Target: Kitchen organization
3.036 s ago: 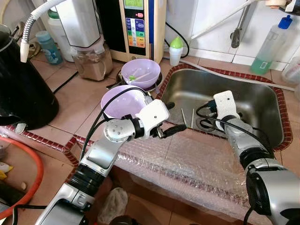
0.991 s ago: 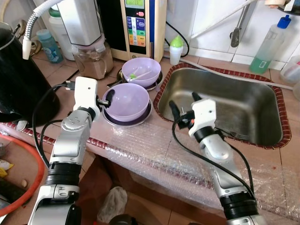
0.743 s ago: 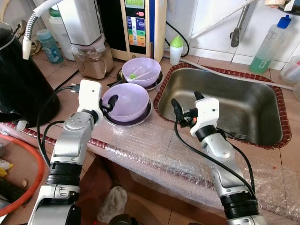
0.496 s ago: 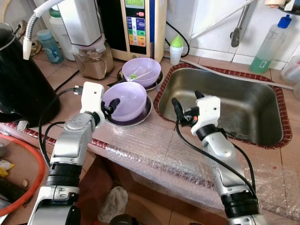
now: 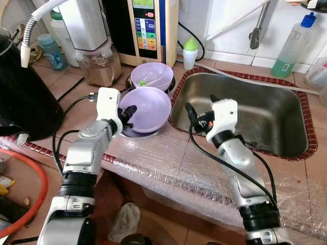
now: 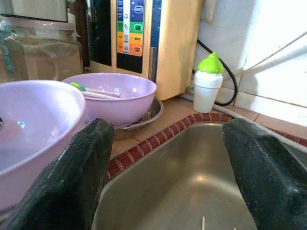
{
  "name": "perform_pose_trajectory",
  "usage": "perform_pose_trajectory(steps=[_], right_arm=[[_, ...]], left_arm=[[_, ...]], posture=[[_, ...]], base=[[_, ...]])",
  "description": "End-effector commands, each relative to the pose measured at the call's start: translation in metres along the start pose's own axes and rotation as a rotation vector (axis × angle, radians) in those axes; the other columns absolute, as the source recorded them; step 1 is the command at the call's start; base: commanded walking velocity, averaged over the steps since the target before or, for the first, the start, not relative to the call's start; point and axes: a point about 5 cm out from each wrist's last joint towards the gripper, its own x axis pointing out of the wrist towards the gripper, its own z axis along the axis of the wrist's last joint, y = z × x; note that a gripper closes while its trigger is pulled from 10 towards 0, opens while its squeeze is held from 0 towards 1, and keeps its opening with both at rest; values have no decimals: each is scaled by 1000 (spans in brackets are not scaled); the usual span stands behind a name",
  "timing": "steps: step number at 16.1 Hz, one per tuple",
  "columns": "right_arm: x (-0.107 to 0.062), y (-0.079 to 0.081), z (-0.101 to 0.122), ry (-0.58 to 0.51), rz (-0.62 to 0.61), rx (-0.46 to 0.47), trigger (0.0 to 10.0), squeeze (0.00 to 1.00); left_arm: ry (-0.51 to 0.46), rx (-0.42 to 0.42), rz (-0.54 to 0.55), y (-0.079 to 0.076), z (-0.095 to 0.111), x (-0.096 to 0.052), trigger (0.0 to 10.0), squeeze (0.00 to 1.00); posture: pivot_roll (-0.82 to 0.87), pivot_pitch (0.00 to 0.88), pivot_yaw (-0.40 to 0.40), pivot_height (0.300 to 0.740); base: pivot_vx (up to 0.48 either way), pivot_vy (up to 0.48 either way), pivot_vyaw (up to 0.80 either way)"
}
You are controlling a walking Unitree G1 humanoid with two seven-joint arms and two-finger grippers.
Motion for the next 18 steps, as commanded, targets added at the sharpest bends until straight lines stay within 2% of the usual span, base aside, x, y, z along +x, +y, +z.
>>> perform_pose_trajectory(steps=[1,4,5,7,8,9,10,11,12,13,14,16,18], right_arm=[[4,3,-2,29,30,2,10000,0],[12,14,3,33,140,12,10000,0],[14,13,3,37,143,20,10000,0],[16,15,0,56,163,76,10000,0],[16,15,-7,97,185,128,10000,0],[17,17,-6,98,208,164,10000,0],[17,19,-10,124,227,166,10000,0],[18,20,-9,127,226,219,10000,0],[19,20,-7,121,224,287,10000,0],[21,20,-2,88,217,338,10000,0],[22,22,5,42,238,386,10000,0],[23,27,13,-8,267,440,10000,0],[22,31,13,7,290,471,10000,0]], left_arm=[[-1,-9,19,3,3,1,0,0],[-7,0,63,5,-2,-4,0,0],[-2,5,87,5,-6,-6,0,0],[-20,6,134,9,-11,-10,0,0],[-43,-5,224,18,-14,-17,0,0],[-73,-13,244,20,-11,-21,0,0],[-106,34,251,24,-10,-25,0,0],[-103,38,248,23,-13,-25,0,0],[-108,54,242,22,-14,-25,0,0],[-158,114,234,16,-7,-26,0,0],[-203,134,237,12,0,-27,0,0],[-244,140,212,6,5,-25,0,0],[-284,174,173,-2,10,-23,0,0]], posture=[[-29,0,97,740],[-38,0,74,740],[-36,0,69,740],[-9,0,20,740],[22,0,5,740],[21,0,-6,740],[17,0,-12,740],[25,0,-17,740],[34,0,-21,740],[42,0,-23,740],[44,0,-23,740],[46,0,-19,740],[40,0,-2,740]], base=[[0,0,0],[0,0,0],[0,0,0],[0,0,0],[0,0,0],[0,0,0],[0,0,0],[0,0,0],[0,0,0],[0,0,0],[0,0,0],[0,0,0],[0,0,0]])
